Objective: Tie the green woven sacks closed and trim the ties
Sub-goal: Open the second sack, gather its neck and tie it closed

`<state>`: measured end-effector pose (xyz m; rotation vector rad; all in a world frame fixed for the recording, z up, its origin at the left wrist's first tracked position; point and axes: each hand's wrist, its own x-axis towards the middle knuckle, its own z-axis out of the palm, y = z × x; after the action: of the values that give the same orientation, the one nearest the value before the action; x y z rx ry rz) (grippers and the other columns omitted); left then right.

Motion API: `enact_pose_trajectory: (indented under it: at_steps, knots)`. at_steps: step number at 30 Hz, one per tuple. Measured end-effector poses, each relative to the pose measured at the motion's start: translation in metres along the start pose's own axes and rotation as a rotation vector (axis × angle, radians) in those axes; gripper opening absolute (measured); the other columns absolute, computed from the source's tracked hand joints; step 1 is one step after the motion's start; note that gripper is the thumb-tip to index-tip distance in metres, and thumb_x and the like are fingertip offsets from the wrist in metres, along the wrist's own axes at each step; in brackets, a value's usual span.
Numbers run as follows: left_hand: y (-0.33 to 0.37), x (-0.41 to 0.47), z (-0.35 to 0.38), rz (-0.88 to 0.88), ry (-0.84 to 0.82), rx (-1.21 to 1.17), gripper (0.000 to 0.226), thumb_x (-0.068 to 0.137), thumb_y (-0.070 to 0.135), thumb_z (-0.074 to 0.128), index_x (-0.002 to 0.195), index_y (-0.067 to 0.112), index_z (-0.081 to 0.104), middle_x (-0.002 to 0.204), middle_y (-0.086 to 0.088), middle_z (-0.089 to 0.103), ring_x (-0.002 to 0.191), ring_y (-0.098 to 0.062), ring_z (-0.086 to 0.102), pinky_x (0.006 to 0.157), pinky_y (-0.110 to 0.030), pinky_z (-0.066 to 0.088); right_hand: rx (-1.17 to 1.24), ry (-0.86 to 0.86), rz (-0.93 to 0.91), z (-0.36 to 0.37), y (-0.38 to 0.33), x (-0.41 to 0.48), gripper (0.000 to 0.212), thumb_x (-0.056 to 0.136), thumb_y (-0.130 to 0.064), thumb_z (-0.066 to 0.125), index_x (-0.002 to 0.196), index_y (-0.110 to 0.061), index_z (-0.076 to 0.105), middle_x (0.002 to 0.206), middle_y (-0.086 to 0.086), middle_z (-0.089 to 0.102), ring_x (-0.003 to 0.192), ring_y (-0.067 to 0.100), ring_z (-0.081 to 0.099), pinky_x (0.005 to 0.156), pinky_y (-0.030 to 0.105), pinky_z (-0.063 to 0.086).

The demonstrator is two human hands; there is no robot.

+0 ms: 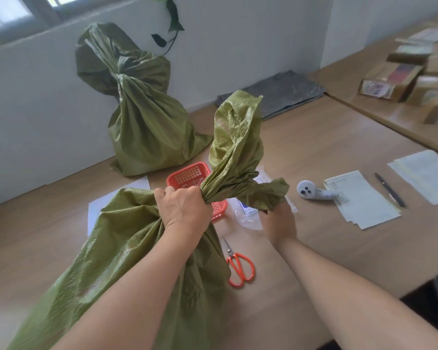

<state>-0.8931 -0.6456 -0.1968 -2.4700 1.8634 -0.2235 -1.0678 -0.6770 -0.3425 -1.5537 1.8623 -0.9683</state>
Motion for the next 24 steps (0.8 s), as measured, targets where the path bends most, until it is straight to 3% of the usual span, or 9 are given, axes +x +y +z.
enact_pose_trajectory:
  at_steps: [4, 6, 8, 11, 14, 17, 21, 22, 24]
  knots:
    - [-0.037, -0.002, -0.02, -0.021, 0.051, -0.049, 0.022, 0.088, 0.035, 0.052, 0.068, 0.026, 0.053, 0.066, 0.004, 0.056, 0.078, -0.025, 0.054, 0.089, -0.044, 0.033, -0.05, -0.107, 0.108, -0.022, -0.042, -0.01, 0.034, 0.091, 0.007, 0.046, 0.116, 0.001, 0.067, 0.114, 0.022, 0.058, 0.103, 0.041, 0.057, 0.076, 0.032, 0.034]
    - [-0.059, -0.005, -0.03, -0.053, 0.085, -0.083, 0.026, 0.09, 0.04, 0.049, 0.069, 0.026, 0.057, 0.065, 0.004, 0.057, 0.077, -0.025, 0.054, 0.085, -0.043, 0.031, -0.029, -0.162, 0.171, -0.03, -0.062, -0.014, 0.033, 0.087, 0.009, 0.044, 0.105, -0.001, 0.07, 0.106, 0.019, 0.066, 0.095, 0.038, 0.057, 0.071, 0.03, 0.032]
    - [-0.081, -0.009, -0.044, -0.081, 0.116, -0.134, 0.03, 0.092, 0.041, 0.047, 0.068, 0.026, 0.057, 0.064, 0.005, 0.056, 0.075, -0.025, 0.054, 0.083, -0.042, 0.03, -0.004, -0.23, 0.202, -0.031, -0.087, -0.018, 0.026, 0.09, 0.005, 0.051, 0.095, -0.006, 0.075, 0.1, 0.015, 0.072, 0.088, 0.033, 0.064, 0.075, 0.029, 0.044]
    - [-0.119, -0.02, -0.065, -0.118, 0.131, -0.202, 0.03, 0.091, 0.04, 0.043, 0.07, 0.026, 0.059, 0.068, 0.005, 0.057, 0.077, -0.026, 0.053, 0.084, -0.041, 0.032, 0.165, -0.307, 0.232, -0.012, -0.13, -0.037, 0.024, 0.096, -0.009, 0.061, 0.074, -0.014, 0.07, 0.076, 0.011, 0.074, 0.069, 0.03, 0.069, 0.076, 0.041, 0.06]
    - [-0.162, -0.031, -0.082, -0.154, 0.151, -0.26, 0.029, 0.088, 0.036, 0.04, 0.067, 0.024, 0.056, 0.068, 0.005, 0.059, 0.077, -0.026, 0.057, 0.087, -0.042, 0.037, 0.361, -0.32, 0.22, 0.006, -0.189, -0.073, 0.023, 0.102, -0.008, 0.062, 0.081, -0.003, 0.069, 0.061, 0.006, 0.068, 0.054, 0.02, 0.067, 0.061, 0.034, 0.059]
    - [-0.21, -0.043, -0.09, -0.178, 0.155, -0.342, 0.03, 0.089, 0.034, 0.04, 0.066, 0.025, 0.057, 0.068, 0.005, 0.06, 0.076, -0.026, 0.059, 0.09, -0.044, 0.04, 0.595, -0.372, 0.299, 0.02, -0.254, -0.11, 0.017, 0.105, -0.003, 0.056, 0.094, 0.007, 0.064, 0.066, 0.015, 0.061, 0.052, 0.02, 0.062, 0.05, 0.025, 0.06]
    - [-0.271, -0.057, -0.099, -0.195, 0.184, -0.427, 0.027, 0.089, 0.029, 0.043, 0.068, 0.024, 0.06, 0.07, 0.005, 0.062, 0.075, -0.024, 0.059, 0.089, -0.043, 0.041, 0.805, -0.445, 0.352, 0.042, -0.336, -0.149, 0.024, 0.108, -0.004, 0.048, 0.115, 0.017, 0.057, 0.077, 0.021, 0.06, 0.047, 0.021, 0.068, 0.042, 0.025, 0.056]
    - [-0.285, -0.06, -0.103, -0.195, 0.188, -0.439, 0.027, 0.09, 0.03, 0.044, 0.069, 0.024, 0.06, 0.07, 0.006, 0.062, 0.075, -0.024, 0.06, 0.088, -0.043, 0.04, 0.808, -0.441, 0.312, 0.045, -0.354, -0.159, 0.025, 0.107, -0.001, 0.048, 0.117, 0.02, 0.057, 0.077, 0.02, 0.059, 0.047, 0.022, 0.066, 0.041, 0.024, 0.055]
    - [-0.312, -0.064, -0.111, -0.192, 0.19, -0.457, 0.026, 0.089, 0.031, 0.045, 0.071, 0.024, 0.062, 0.072, 0.006, 0.063, 0.077, -0.024, 0.06, 0.088, -0.042, 0.039, 0.771, -0.382, 0.221, 0.049, -0.383, -0.176, 0.019, 0.101, 0.008, 0.054, 0.1, 0.025, 0.059, 0.075, 0.02, 0.06, 0.05, 0.022, 0.062, 0.042, 0.021, 0.053]
